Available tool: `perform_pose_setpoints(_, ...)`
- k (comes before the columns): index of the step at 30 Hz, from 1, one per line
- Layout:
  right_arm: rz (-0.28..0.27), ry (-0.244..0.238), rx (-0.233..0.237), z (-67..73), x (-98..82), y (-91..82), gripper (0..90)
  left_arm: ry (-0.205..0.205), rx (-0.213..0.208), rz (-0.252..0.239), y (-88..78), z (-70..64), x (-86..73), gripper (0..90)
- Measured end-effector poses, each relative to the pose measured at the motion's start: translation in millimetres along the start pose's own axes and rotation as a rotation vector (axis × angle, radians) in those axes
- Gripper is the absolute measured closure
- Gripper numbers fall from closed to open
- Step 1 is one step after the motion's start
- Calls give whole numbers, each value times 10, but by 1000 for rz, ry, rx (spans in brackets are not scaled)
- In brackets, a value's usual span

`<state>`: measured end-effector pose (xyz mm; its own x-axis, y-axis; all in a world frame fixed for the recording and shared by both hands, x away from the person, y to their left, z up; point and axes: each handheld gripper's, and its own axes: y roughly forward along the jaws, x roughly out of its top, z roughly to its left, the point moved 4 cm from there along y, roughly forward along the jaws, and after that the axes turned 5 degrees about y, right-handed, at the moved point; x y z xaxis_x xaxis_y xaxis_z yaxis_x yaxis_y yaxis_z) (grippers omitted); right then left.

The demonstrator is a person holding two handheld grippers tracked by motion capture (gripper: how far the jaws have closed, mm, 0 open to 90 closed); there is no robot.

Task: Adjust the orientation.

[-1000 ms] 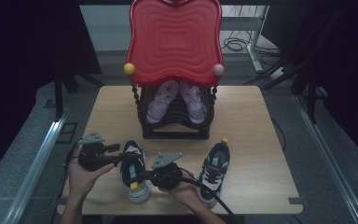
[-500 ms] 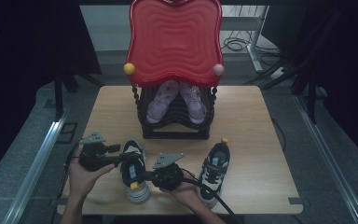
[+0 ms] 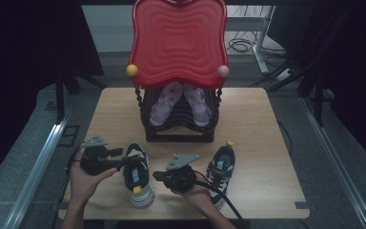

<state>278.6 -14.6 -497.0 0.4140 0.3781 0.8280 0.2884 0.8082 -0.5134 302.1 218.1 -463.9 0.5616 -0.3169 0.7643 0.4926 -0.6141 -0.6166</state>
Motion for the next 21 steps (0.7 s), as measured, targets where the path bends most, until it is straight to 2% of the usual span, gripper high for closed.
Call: perform_pose_setpoints(21,-41,44,-87,-239,-65,-386,868,-6,-10,18,16,9,-22,397)
